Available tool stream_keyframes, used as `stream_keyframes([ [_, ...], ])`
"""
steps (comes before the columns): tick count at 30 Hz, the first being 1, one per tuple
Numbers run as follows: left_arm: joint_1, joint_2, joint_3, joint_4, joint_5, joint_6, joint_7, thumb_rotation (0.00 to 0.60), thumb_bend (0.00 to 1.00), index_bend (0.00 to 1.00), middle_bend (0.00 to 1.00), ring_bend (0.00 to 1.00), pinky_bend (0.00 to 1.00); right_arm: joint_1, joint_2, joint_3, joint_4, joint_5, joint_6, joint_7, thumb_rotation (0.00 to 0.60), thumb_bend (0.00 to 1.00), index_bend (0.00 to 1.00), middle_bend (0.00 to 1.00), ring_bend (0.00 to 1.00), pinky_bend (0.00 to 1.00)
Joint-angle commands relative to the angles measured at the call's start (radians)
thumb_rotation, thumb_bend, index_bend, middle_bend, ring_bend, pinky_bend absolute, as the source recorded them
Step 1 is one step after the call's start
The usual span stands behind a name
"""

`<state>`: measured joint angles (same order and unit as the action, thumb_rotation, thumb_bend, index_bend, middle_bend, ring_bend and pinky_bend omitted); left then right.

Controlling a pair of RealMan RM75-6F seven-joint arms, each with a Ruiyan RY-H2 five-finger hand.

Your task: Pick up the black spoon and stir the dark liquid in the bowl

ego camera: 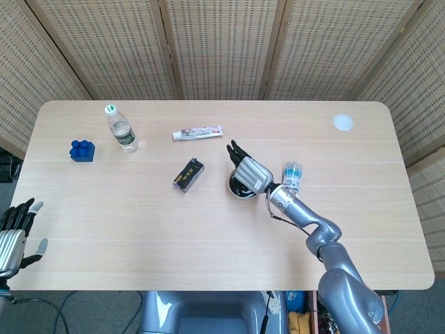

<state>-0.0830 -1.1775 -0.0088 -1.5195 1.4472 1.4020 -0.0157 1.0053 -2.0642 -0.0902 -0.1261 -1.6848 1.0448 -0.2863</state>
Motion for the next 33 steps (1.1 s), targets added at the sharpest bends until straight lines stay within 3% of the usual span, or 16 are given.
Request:
stream_keyframes([
  [1,0.0,0.0,0.0,0.001,0.002,0.001,-0.002,0.6,0.44,0.0,0.0,0.0,0.0,-0.007,-0.001,-0.001,-0.003,-0.001,0.006,0.006,0.6,0.66,0.67,0.28,0.03,0.0],
  [16,-0.011,0.001,-0.002,-0.003,0.007,-0.009,0.003,0.6,0.44,0.0,0.0,0.0,0.0,-0.039,0.022,-0.013,0.005,-0.006,0.013,0.008,0.6,0.66,0.67,0.28,0.03,0.0],
  [33,-0.01,0.001,0.001,-0.009,0.003,-0.013,0.012,0.6,0.44,0.0,0.0,0.0,0.0,0.004,0.025,0.004,0.017,0.011,-0.039,0.006,0.6,0.66,0.67,0.28,0.03,0.0],
])
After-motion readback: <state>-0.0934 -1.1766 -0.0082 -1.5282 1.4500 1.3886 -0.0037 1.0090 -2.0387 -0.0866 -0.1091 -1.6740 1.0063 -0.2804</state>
